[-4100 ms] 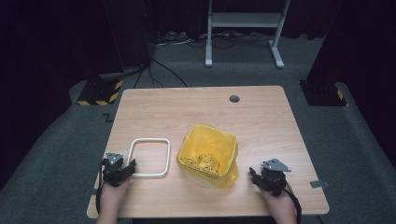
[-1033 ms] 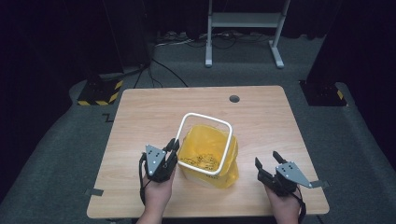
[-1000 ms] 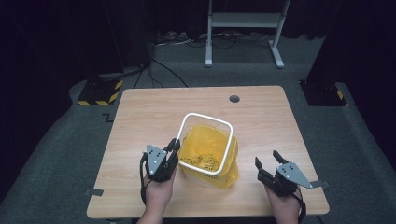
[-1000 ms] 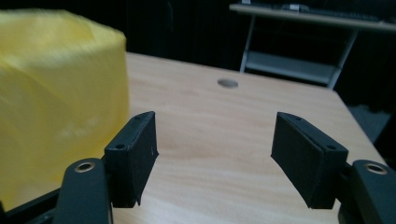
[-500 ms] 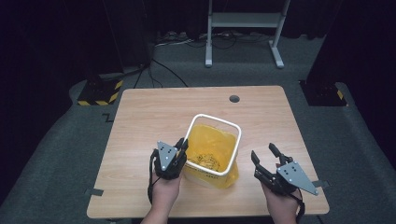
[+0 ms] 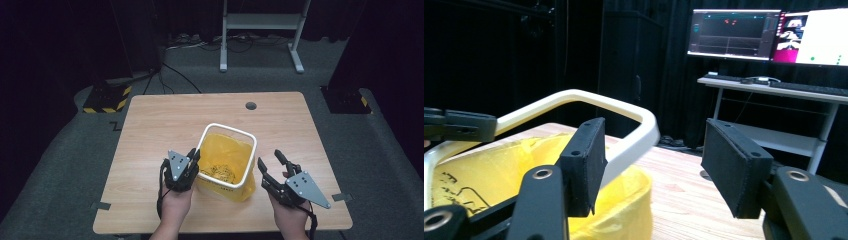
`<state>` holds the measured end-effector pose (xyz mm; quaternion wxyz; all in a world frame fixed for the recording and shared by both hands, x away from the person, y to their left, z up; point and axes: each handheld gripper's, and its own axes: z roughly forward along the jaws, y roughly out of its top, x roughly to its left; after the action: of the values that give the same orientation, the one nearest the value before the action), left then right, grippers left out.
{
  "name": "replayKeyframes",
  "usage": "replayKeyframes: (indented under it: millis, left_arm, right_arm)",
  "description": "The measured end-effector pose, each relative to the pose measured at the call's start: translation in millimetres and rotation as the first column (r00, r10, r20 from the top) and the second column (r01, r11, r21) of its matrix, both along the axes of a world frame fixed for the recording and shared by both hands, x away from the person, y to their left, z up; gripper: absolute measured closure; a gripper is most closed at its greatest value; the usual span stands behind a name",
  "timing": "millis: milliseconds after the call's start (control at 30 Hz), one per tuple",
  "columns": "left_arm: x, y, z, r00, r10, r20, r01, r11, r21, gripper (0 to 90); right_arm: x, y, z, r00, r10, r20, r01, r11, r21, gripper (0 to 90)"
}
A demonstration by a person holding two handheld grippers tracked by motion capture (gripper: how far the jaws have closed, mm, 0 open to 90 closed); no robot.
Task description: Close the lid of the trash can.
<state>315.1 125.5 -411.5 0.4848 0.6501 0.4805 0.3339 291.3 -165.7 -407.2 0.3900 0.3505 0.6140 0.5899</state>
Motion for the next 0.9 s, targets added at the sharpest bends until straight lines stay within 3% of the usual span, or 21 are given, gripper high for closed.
replayKeyframes:
  millis: [900]
  left_arm:
    - [3.1, 1.3, -4.0, 0.9991, 0.010, -0.041, -0.009, 0.9997, 0.023, 81.3]
  right_arm:
    - [16.0, 23.8, -20.2, 0.9970, 0.015, -0.075, -0.021, 0.9967, -0.079, 45.8]
